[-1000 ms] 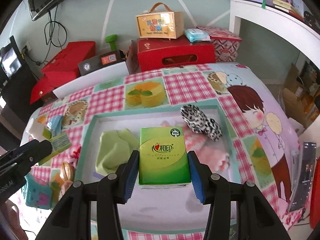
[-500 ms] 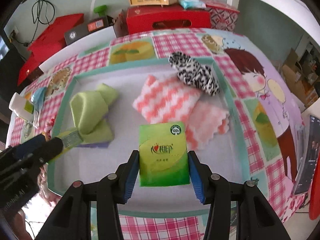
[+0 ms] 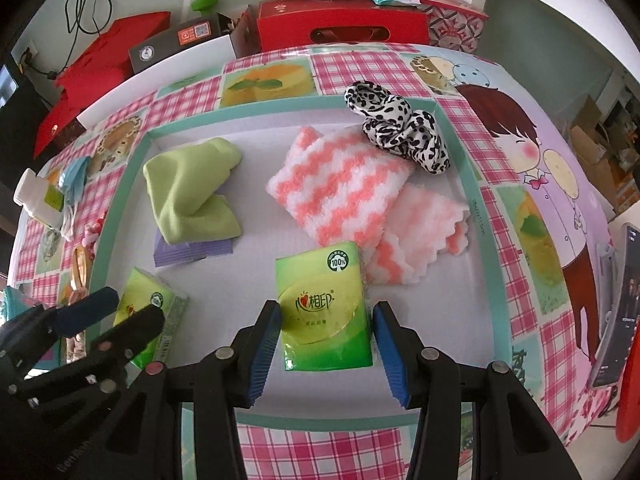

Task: Organize soft objects
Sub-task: 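Lower both green tissue packets into the tray and open both grippers, then withdraw both open grippers up from the tray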

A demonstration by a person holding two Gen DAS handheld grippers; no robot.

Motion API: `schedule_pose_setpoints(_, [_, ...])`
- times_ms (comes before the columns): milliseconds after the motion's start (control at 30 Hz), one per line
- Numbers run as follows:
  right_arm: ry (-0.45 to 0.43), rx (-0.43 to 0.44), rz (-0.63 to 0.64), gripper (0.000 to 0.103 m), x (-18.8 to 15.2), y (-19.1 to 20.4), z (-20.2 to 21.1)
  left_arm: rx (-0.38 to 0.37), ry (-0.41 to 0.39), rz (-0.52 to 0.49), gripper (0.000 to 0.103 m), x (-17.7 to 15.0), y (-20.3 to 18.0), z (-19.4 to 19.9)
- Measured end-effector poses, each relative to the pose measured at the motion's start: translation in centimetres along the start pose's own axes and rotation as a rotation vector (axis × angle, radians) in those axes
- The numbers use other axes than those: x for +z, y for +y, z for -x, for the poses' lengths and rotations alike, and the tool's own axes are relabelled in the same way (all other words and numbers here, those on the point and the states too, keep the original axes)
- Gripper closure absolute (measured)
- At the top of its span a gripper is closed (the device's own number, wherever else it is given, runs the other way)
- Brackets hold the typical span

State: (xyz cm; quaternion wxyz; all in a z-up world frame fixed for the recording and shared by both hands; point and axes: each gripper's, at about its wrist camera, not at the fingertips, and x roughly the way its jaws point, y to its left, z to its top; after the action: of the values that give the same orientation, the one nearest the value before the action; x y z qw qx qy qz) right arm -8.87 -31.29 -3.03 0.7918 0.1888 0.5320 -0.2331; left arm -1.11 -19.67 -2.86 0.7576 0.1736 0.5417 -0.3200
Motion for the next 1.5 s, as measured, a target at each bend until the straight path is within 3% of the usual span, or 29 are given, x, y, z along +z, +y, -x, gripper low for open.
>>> schedule_pose_setpoints(267, [-0.011, -0.022, -0.002, 0.050, 0.2, -0.1, 0.5, -0.022, -0.032, 0.007, 0.054, 0.3, 0.4, 1.1])
schedule_pose_setpoints(500, [-0.034, -0.032, -0.016, 0.040, 0.6, -0.5, 1.2, -0.020, -0.074, 0.000, 0.047, 0.6, 0.3, 2.6])
schedule_pose_setpoints(933, [-0.038, -0.046, 0.007, 0.025, 0.6, 0.0, 0.9, 0.017, -0.078, 0.010, 0.046, 0.8, 1.0, 2.7])
schedule_pose_setpoints(967, [-0.037, -0.048, 0.009, 0.025, 0.6, -0.1, 0.8, 0.020, -0.079, 0.012, 0.044, 0.8, 1.1, 2.7])
schedule_pose_setpoints(1033, [-0.035, -0.052, 0.008, 0.025, 0.7, -0.1, 0.7, 0.025, -0.082, 0.018, 0.028, 0.8, 1.2, 2.7])
schedule_pose_setpoints(1133, [-0.044, -0.054, 0.006, 0.022, 0.7, -0.3, 0.9, 0.037, -0.096, 0.025, 0.027, 0.9, 1.6, 2.9])
schedule_pose_setpoints(1167, [-0.051, -0.056, 0.006, 0.019, 0.8, -0.3, 1.0, 0.044, -0.102, 0.030, 0.026, 1.0, 1.7, 3.0])
schedule_pose_setpoints(1233, [-0.068, -0.058, 0.000, 0.000, 0.8, -0.5, 1.2, 0.054, -0.113, 0.046, 0.016, 1.1, 2.1, 3.1])
schedule_pose_setpoints(1500, [-0.083, -0.067, -0.027, 0.000, 0.9, -1.0, 1.3, 0.053, -0.143, 0.113, 0.011, 1.3, 3.9, 3.5])
